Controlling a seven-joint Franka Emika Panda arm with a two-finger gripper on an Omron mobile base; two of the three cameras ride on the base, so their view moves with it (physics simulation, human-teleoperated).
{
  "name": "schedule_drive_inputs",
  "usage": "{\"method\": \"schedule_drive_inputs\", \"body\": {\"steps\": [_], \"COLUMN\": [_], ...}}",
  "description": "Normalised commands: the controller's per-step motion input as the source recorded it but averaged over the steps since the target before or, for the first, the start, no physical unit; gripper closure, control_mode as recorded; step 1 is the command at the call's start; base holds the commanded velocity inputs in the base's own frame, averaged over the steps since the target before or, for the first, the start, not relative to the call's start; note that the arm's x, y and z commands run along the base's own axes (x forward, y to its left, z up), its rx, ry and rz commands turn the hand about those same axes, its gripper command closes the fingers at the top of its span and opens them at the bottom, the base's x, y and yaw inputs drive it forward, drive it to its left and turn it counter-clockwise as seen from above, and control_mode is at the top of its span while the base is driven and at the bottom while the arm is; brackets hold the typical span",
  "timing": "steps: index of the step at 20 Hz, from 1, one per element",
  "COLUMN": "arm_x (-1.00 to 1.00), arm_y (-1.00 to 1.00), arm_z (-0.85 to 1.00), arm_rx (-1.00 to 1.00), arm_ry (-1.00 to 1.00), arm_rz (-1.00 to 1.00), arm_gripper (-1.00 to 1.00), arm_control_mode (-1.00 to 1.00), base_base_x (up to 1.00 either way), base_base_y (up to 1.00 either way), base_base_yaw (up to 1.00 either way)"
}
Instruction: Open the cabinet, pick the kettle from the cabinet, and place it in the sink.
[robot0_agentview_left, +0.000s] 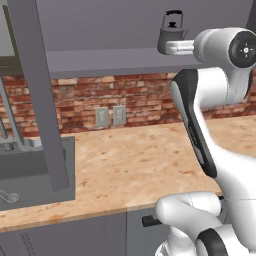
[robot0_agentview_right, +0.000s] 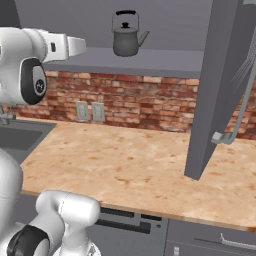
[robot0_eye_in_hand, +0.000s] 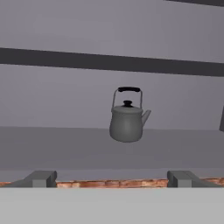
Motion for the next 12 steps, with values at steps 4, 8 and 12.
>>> {"method": "schedule_drive_inputs", "body": {"steps": [4, 8, 12], "arm_x": [0.47, 0.39, 0.35], "arm_y": [0.00, 0.00, -0.01], "arm_z": [0.12, 0.10, 0.02], "arm_rx": [0.00, 0.00, 0.00], "arm_ry": [0.07, 0.01, 0.00], "arm_rz": [0.00, 0.00, 0.00], "arm_gripper": [-1.00, -1.00, -1.00], "arm_control_mode": [-1.00, -1.00, -1.00], "base_base_x": [0.00, 0.00, 0.00], "base_base_y": [0.00, 0.00, 0.00], "base_base_yaw": [0.00, 0.00, 0.00]}}
